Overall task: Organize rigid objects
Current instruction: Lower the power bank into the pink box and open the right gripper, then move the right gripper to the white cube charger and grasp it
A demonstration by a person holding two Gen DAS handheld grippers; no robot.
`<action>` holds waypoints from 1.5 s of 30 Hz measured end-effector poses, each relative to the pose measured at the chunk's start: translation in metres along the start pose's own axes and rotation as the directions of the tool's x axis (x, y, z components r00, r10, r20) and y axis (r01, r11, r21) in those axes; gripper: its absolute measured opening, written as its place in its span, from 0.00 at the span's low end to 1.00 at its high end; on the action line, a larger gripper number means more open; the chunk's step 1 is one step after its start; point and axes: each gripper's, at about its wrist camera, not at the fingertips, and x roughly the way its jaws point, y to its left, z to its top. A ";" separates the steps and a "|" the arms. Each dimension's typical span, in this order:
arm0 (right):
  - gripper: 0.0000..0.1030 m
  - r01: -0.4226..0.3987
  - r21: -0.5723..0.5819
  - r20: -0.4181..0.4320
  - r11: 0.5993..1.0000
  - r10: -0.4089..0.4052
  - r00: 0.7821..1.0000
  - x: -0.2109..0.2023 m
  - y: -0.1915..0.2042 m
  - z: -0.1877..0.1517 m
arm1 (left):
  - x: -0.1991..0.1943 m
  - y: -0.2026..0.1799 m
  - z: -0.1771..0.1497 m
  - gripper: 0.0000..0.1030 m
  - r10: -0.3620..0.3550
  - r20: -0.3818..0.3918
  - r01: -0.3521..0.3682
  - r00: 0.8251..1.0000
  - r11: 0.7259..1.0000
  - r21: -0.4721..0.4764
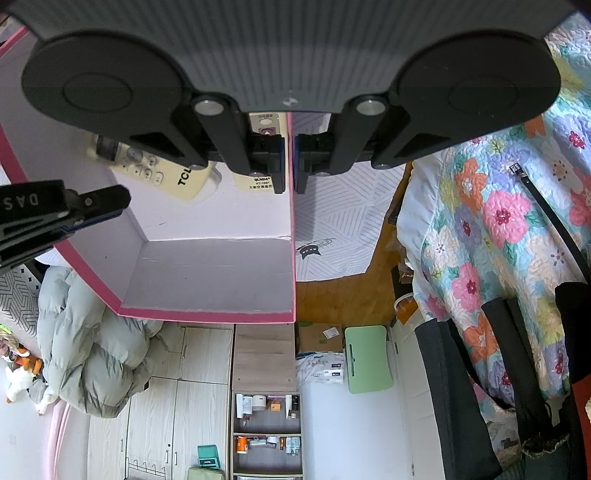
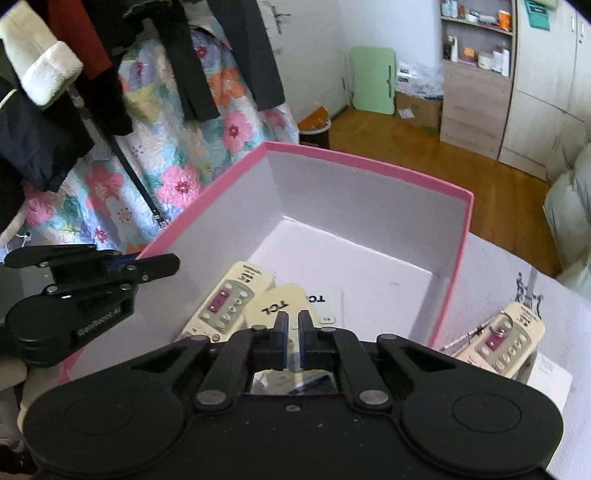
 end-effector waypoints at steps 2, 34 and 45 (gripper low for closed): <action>0.07 0.085 -0.029 0.020 0.996 -0.084 0.996 -0.002 0.003 -0.002 | 0.000 0.000 0.000 0.03 -0.001 0.000 0.001 1.000 1.000 -0.003; 0.63 0.283 0.422 -0.180 0.861 -0.227 0.957 -0.090 -0.135 -0.159 | -0.001 0.000 0.001 0.02 0.012 0.005 -0.012 1.000 1.000 -0.019; 0.62 0.342 0.377 -0.187 0.861 -0.291 0.938 -0.052 -0.139 -0.146 | 0.000 -0.001 0.002 0.02 0.019 0.011 -0.019 1.000 1.000 -0.005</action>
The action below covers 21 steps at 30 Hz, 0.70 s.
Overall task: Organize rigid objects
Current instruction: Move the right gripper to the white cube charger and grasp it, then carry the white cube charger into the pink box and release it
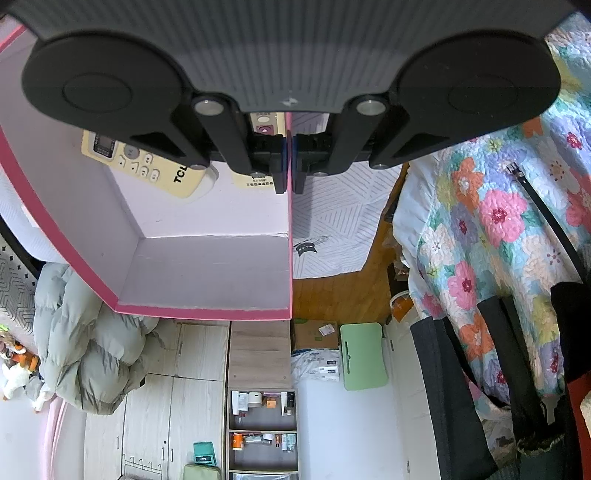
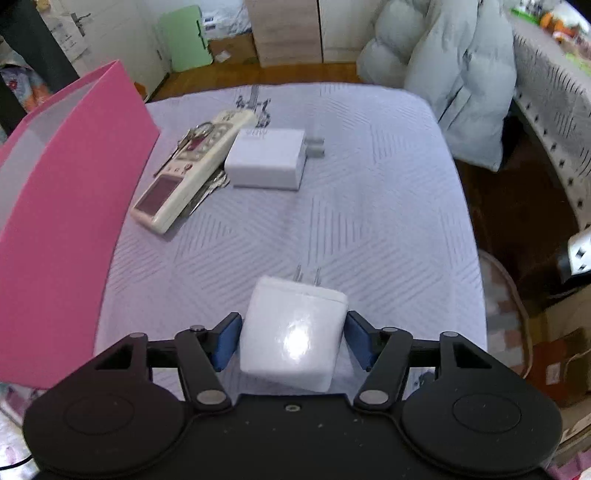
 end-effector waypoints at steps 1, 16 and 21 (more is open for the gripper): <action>0.62 -0.003 -0.003 0.009 1.000 0.003 1.000 -0.001 0.000 -0.001 | 0.000 0.001 0.000 0.02 -0.002 0.000 0.002 1.000 1.000 -0.002; 0.62 -0.299 -0.103 0.200 0.949 0.314 0.928 -0.081 0.041 0.026 | -0.001 0.001 -0.003 0.02 -0.007 0.005 0.007 1.000 1.000 0.005; 0.62 -0.432 -0.287 0.165 0.855 0.488 0.857 -0.099 0.101 0.050 | -0.001 0.001 -0.003 0.02 -0.008 0.005 0.008 1.000 1.000 0.003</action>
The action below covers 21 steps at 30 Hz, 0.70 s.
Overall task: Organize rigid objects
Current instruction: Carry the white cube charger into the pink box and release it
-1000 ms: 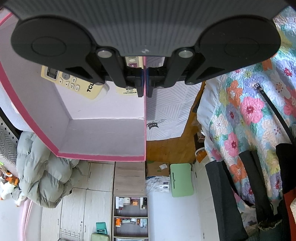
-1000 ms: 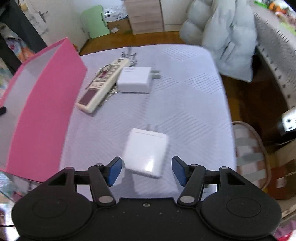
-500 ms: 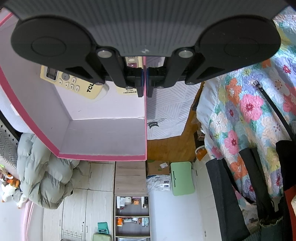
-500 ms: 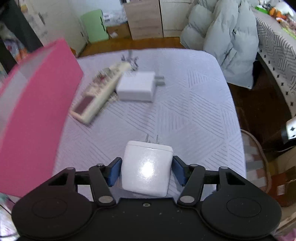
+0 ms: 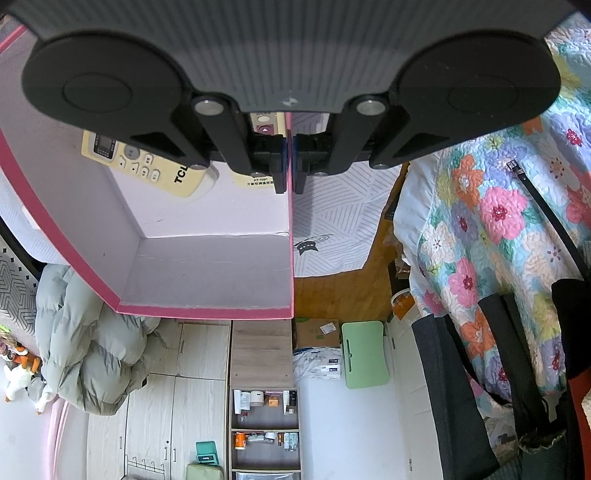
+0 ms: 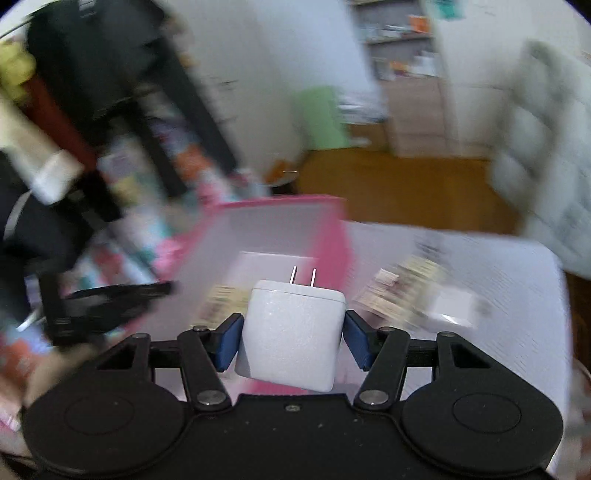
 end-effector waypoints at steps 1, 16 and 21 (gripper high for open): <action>0.62 -0.037 -0.030 -0.033 0.999 0.036 0.999 0.011 0.010 0.007 | 0.000 0.000 0.000 0.02 -0.001 0.000 0.001 1.000 1.000 -0.003; 0.62 -0.086 -0.289 -0.519 0.953 -0.080 0.851 0.149 0.079 -0.008 | -0.001 0.003 -0.001 0.02 -0.011 0.001 0.011 1.000 1.000 -0.020; 0.62 -0.073 -0.291 -0.552 0.954 -0.105 0.827 0.159 0.074 -0.009 | 0.000 0.001 -0.001 0.02 -0.009 0.000 0.009 1.000 1.000 -0.013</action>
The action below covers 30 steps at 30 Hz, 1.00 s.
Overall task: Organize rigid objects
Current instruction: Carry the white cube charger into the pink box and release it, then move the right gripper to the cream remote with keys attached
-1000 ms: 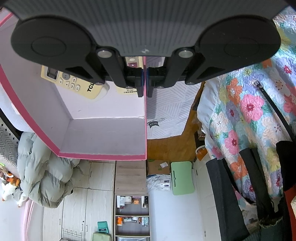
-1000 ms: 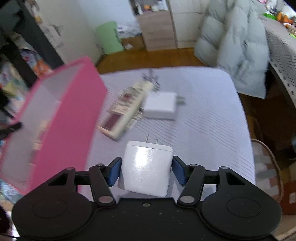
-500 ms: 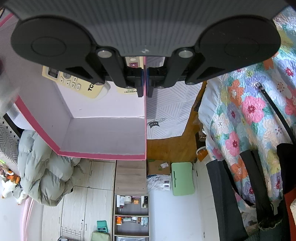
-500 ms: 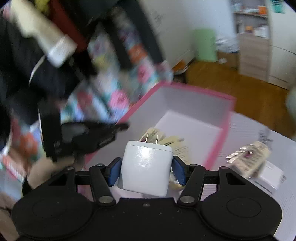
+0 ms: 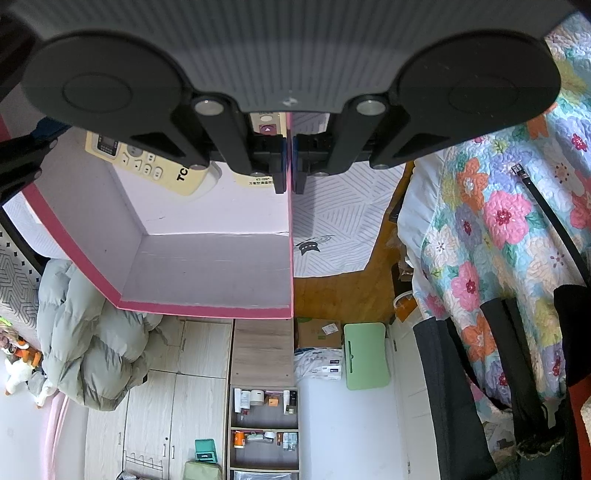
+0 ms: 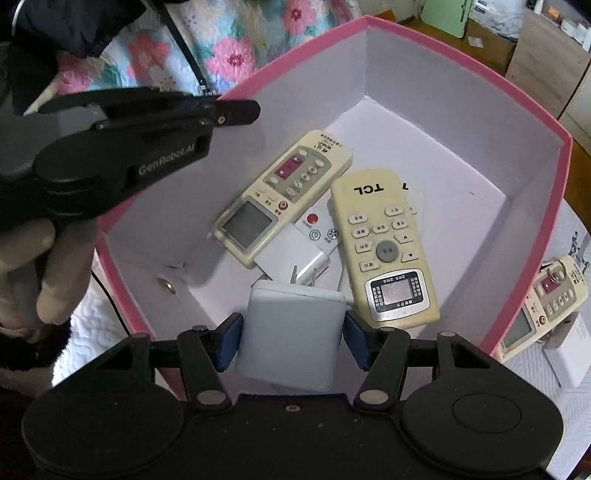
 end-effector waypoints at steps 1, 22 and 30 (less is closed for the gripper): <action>0.63 -0.009 0.003 -0.008 1.000 0.009 1.000 0.000 0.000 0.001 | 0.000 0.000 0.000 0.02 0.001 0.000 -0.001 1.000 1.000 0.001; 0.62 0.093 0.328 0.448 0.940 -0.242 0.860 -0.125 -0.077 -0.063 | 0.000 0.007 0.000 0.03 -0.021 0.001 0.021 1.000 0.999 -0.046; 0.62 -0.011 0.534 0.421 0.846 -0.254 0.871 -0.110 -0.150 -0.087 | 0.000 0.007 0.000 0.03 -0.019 -0.001 0.019 1.000 0.999 -0.038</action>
